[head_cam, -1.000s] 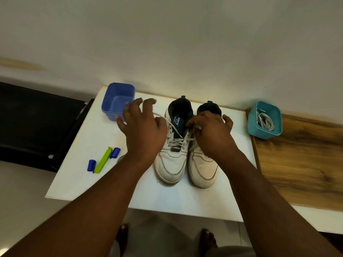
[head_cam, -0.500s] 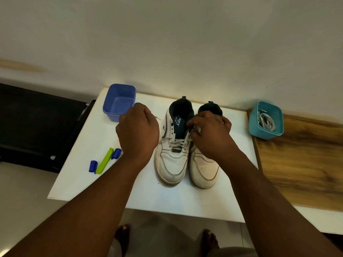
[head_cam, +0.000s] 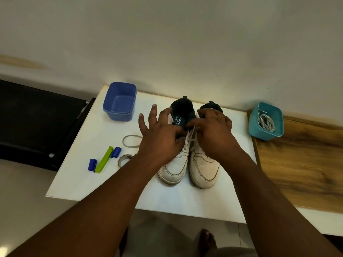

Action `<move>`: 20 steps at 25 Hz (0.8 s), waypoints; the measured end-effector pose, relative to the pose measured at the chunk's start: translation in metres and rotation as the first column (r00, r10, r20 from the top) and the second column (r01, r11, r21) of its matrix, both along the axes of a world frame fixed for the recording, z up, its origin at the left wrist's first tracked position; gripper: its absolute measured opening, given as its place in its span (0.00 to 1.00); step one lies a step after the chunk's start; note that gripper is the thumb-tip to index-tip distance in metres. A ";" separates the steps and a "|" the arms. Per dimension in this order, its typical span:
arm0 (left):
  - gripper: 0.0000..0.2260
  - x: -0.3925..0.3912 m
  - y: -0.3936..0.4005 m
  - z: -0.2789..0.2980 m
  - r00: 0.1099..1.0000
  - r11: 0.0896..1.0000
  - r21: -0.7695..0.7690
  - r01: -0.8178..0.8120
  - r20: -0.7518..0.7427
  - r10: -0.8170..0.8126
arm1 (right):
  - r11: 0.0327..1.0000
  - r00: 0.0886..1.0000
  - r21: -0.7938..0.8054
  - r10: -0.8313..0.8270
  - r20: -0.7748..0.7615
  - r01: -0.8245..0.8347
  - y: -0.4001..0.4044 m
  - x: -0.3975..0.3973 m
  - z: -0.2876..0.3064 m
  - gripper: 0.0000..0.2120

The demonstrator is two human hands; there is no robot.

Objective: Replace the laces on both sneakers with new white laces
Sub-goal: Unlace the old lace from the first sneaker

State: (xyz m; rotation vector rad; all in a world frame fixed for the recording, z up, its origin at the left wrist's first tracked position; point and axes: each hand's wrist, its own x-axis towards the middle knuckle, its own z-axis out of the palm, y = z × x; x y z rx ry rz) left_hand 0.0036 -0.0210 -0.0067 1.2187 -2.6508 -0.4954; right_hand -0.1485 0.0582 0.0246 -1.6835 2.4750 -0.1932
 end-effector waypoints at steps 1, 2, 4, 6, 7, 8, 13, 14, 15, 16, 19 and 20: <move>0.12 0.000 0.000 -0.001 0.999 1.000 0.007 0.008 0.035 -0.008 | 1.000 1.000 -0.008 0.000 -0.002 0.000 0.000 0.000 -0.002 0.21; 0.12 0.001 -0.001 -0.002 0.998 1.000 0.007 0.013 0.061 -0.013 | 1.000 1.000 -0.025 0.000 -0.004 0.000 0.000 0.000 -0.003 0.19; 0.12 0.002 -0.002 -0.001 0.996 1.000 -0.008 0.015 0.083 -0.014 | 0.998 1.000 -0.059 0.000 0.004 0.000 -0.002 0.000 -0.006 0.18; 0.11 0.003 -0.002 0.000 0.997 0.999 -0.048 -0.015 0.076 0.018 | 0.995 1.000 -0.103 0.004 0.025 -0.001 -0.003 -0.002 -0.011 0.17; 0.11 0.003 -0.002 -0.001 0.998 0.997 -0.067 -0.029 0.061 0.033 | 0.992 0.999 -0.125 0.009 0.039 -0.004 -0.003 -0.004 -0.014 0.17; 0.11 0.003 -0.001 -0.001 0.999 0.997 -0.076 -0.029 0.043 0.032 | 0.990 0.998 -0.141 0.013 0.054 -0.005 -0.003 -0.005 -0.017 0.18; 0.09 0.001 0.000 0.001 0.998 0.997 -0.064 0.046 0.039 -0.043 | 0.988 0.997 -0.153 0.027 0.071 -0.016 -0.003 -0.008 -0.019 0.18; 0.09 0.003 -0.002 0.003 1.000 0.996 -0.087 0.006 0.022 -0.004 | 0.988 0.997 -0.153 0.025 0.067 -0.015 -0.003 -0.008 -0.019 0.18; 0.10 0.006 -0.004 0.005 0.998 0.990 -0.123 -0.069 -0.022 0.067 | 0.989 0.997 -0.149 0.022 0.069 -0.012 -0.003 -0.008 -0.019 0.18; 0.12 0.009 -0.006 0.006 0.984 0.971 -0.168 -0.169 -0.082 0.157 | 0.990 0.997 -0.144 0.020 0.072 -0.009 -0.003 -0.008 -0.019 0.18; 0.17 0.014 -0.009 0.008 0.948 0.929 -0.212 -0.302 -0.166 0.270 | 0.991 0.997 -0.132 0.011 0.082 0.000 -0.003 -0.008 -0.018 0.17; 0.15 0.012 -0.008 0.008 0.966 0.957 -0.170 -0.235 -0.148 0.211 | 0.991 0.996 -0.131 0.008 0.084 0.003 -0.003 -0.007 -0.017 0.17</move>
